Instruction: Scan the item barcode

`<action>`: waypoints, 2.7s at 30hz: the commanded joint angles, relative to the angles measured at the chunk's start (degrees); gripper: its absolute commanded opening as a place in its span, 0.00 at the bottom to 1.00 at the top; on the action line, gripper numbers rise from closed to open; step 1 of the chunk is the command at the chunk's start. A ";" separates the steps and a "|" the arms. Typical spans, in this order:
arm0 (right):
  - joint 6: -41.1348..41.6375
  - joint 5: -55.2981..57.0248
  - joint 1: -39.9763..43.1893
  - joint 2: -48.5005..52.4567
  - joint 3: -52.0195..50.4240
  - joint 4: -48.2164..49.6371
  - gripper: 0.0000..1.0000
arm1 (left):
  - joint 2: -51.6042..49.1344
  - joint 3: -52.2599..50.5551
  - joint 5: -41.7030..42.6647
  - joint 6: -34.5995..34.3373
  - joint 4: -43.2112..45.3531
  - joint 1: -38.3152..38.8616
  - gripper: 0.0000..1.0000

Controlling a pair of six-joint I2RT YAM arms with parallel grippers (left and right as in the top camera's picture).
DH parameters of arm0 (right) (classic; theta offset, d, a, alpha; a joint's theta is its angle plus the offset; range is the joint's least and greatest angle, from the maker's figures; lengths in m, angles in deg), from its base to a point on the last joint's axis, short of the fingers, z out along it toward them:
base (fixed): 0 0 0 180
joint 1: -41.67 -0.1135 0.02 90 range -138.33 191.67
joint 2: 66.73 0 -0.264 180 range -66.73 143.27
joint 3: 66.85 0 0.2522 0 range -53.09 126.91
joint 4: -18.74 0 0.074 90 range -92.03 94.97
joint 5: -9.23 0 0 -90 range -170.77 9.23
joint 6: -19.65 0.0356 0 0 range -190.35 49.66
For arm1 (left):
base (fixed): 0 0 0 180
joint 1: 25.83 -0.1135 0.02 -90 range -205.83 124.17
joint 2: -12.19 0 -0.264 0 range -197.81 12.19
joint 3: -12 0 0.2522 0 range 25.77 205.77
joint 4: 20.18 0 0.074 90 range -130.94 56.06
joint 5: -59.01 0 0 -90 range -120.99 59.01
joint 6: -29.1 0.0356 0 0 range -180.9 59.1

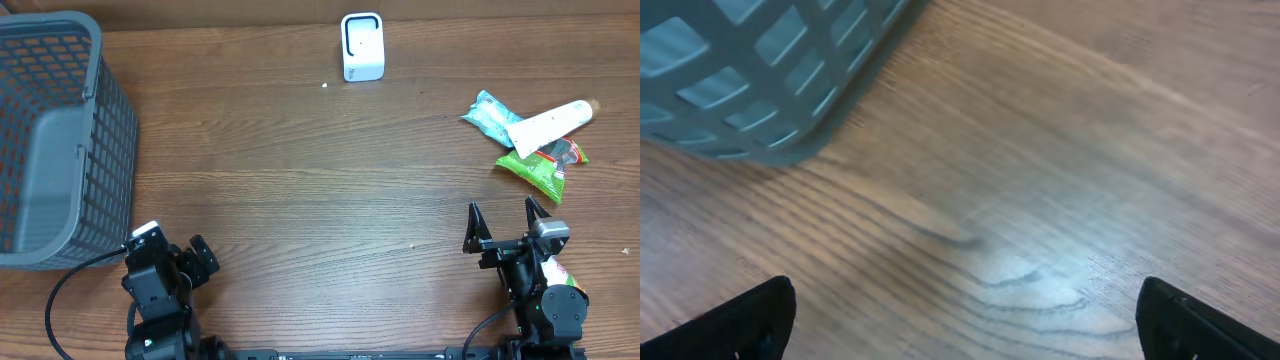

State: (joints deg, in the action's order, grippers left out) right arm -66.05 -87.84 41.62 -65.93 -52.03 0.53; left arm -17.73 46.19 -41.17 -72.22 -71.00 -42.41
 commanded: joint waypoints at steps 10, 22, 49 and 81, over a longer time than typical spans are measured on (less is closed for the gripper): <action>0.24 -0.04 -0.31 -0.63 -0.59 0.28 1.00 | 5.22 0.94 -3.48 1.99 -3.34 3.30 1.00; 0.24 -0.04 -0.31 -0.63 -0.59 0.28 1.00 | 20.90 -8.66 -3.30 -1.14 27.34 9.94 1.00; 0.24 -0.02 -0.31 -0.63 -0.59 0.28 1.00 | 29.70 -20.15 -3.30 3.61 33.94 10.27 1.00; 0.24 -0.02 -0.31 -0.63 -0.59 0.28 1.00 | 29.70 -20.15 -3.30 3.61 33.92 10.27 1.00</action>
State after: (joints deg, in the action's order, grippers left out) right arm -66.07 -87.84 41.62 -65.93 -52.03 0.48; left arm 11.17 26.30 -44.71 -69.68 -37.15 -32.56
